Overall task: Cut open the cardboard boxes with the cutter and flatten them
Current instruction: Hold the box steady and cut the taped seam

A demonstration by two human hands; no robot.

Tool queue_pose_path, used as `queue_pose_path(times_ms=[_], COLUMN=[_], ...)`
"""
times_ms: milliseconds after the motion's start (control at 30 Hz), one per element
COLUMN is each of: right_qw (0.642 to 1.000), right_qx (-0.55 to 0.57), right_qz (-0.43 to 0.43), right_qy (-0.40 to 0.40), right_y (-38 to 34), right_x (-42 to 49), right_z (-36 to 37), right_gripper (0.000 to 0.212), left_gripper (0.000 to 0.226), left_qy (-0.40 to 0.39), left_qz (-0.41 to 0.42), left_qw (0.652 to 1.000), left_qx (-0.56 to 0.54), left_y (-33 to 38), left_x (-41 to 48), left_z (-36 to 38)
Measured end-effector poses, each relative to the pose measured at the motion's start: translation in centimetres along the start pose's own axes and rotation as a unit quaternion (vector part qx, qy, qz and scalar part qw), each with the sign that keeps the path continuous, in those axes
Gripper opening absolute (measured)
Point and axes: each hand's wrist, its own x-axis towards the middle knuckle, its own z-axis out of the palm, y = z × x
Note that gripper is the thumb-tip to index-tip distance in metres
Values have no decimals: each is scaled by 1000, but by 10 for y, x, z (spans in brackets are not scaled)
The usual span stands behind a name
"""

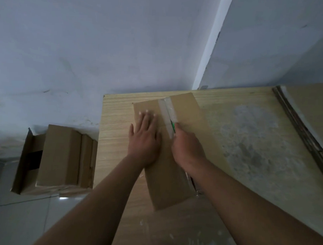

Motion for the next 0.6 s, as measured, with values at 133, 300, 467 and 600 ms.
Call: queue_pose_path(times_ms=[133,300,467,600], right_qw=[1000,999,994,990], right_qx=[-7,-28,-85,-103], right_qz=[-1,3,15,14], right_qy=[-3,-21,-69,-95], right_y=[-9,-11,-5,13], right_x=[16,22,3,-29], right_z=[-9,-19,-30,-33], right_gripper=[48,35,28,22], left_gripper=[72,118,146,144], left_qy=[-23,-98,-155,-151], left_qz=[29,133,189,164], left_qw=[999,983,960,965], left_qx=[9,85,136,137], left_y=[11,19,15,18], left_x=[-52,-104,-103,-82], left_z=[8,6,-3,3])
